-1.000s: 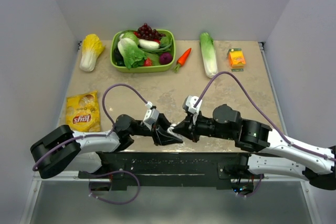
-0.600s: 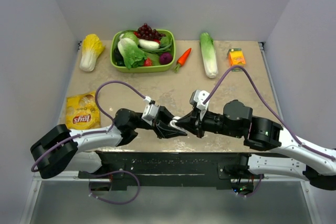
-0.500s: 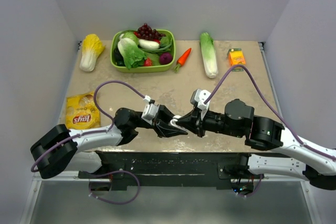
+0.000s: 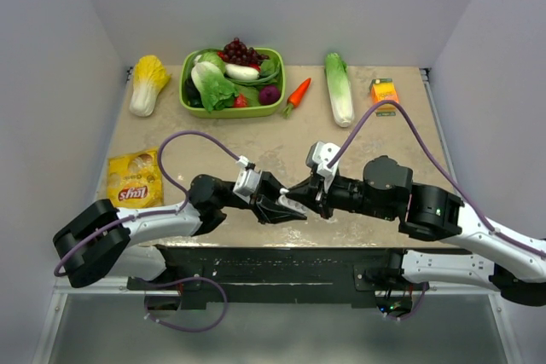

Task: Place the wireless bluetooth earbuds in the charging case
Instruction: Place the earbud in the charging case.

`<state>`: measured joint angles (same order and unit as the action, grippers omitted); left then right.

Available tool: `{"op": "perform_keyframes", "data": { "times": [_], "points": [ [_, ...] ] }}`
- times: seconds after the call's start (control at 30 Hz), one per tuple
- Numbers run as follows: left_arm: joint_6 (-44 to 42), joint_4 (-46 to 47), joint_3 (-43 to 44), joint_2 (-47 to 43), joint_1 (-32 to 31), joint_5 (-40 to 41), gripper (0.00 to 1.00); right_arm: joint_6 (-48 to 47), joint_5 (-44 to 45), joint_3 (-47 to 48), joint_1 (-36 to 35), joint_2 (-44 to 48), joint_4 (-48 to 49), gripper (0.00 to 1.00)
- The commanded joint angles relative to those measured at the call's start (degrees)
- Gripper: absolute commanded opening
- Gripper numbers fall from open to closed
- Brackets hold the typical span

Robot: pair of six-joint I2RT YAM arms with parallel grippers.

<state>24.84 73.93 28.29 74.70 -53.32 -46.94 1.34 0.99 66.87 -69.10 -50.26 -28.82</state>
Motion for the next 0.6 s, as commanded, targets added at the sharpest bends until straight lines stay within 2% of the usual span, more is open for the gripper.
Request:
{"op": "perform_keyframes", "data": {
  "times": [0.0, 0.57],
  "points": [
    [-1.6, 24.8, 2.0, 0.2, 0.0, -1.1, 0.0, -2.9, 1.2, 2.1, -0.2, 0.4, -0.4, 0.0],
    [0.6, 26.0, 2.5, 1.2, 0.8, -2.1, 0.0, -4.6, -5.1, -1.7, -0.1, 3.0, -1.8, 0.0]
  ]
}}
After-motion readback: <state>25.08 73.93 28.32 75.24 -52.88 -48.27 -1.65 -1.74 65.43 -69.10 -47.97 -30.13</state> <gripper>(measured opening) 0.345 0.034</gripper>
